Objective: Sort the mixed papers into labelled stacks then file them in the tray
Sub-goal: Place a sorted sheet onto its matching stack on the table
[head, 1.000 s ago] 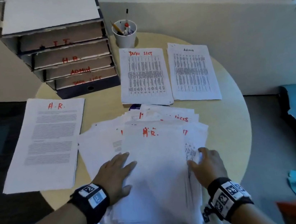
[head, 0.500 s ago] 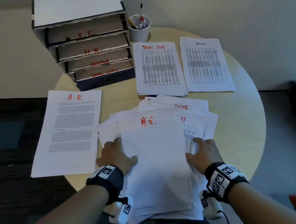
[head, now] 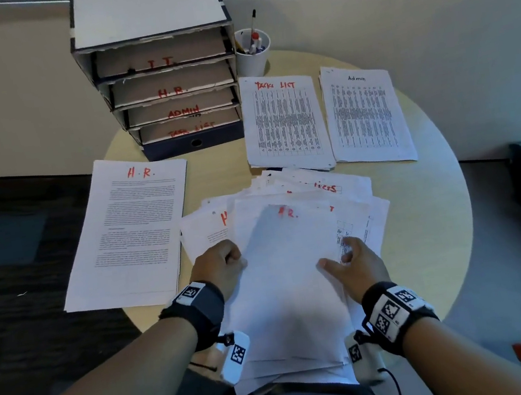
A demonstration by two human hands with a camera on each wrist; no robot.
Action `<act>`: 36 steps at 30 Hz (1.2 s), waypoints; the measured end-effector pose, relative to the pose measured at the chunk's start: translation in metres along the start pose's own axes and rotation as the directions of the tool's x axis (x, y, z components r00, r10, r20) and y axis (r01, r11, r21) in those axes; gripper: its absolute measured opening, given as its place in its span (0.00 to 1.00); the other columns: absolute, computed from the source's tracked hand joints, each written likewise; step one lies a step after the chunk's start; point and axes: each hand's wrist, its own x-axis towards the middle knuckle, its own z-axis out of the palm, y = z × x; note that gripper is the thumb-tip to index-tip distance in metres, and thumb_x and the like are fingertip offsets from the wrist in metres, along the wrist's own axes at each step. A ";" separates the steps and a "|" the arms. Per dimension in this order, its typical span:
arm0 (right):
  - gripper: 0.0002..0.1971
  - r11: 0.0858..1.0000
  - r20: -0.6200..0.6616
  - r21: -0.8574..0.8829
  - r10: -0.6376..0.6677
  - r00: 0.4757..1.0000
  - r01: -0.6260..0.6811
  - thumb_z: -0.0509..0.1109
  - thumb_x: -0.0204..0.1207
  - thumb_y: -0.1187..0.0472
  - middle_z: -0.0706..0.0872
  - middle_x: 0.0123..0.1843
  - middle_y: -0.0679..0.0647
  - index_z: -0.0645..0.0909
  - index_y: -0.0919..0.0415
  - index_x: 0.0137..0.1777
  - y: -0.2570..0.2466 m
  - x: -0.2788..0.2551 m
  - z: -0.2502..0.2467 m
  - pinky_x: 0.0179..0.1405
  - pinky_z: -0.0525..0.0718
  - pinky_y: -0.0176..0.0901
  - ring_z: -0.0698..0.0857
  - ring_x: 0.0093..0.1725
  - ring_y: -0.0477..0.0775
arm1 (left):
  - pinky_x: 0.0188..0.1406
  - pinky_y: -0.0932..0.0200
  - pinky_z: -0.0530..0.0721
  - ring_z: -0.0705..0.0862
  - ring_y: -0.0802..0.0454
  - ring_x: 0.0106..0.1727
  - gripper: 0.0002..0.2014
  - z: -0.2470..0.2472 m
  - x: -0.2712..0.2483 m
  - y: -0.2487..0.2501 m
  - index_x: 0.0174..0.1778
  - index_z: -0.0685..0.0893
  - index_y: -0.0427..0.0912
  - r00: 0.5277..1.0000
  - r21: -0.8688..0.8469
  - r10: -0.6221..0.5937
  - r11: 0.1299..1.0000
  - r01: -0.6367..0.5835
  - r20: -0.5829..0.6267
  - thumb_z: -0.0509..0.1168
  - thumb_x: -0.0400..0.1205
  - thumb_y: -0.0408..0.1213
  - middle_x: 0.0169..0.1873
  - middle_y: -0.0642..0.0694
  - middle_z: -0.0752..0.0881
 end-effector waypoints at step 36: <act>0.46 0.559 0.178 0.825 -0.121 0.977 -0.081 0.92 0.41 0.48 0.90 0.59 0.69 0.86 0.66 0.61 0.058 0.006 -0.031 0.62 0.82 0.67 0.89 0.57 0.72 | 0.59 0.62 0.75 0.80 0.50 0.65 0.40 0.000 -0.007 0.002 0.86 0.51 0.57 0.994 -0.266 -0.103 0.960 0.093 -0.023 0.64 0.83 0.27 0.69 0.57 0.76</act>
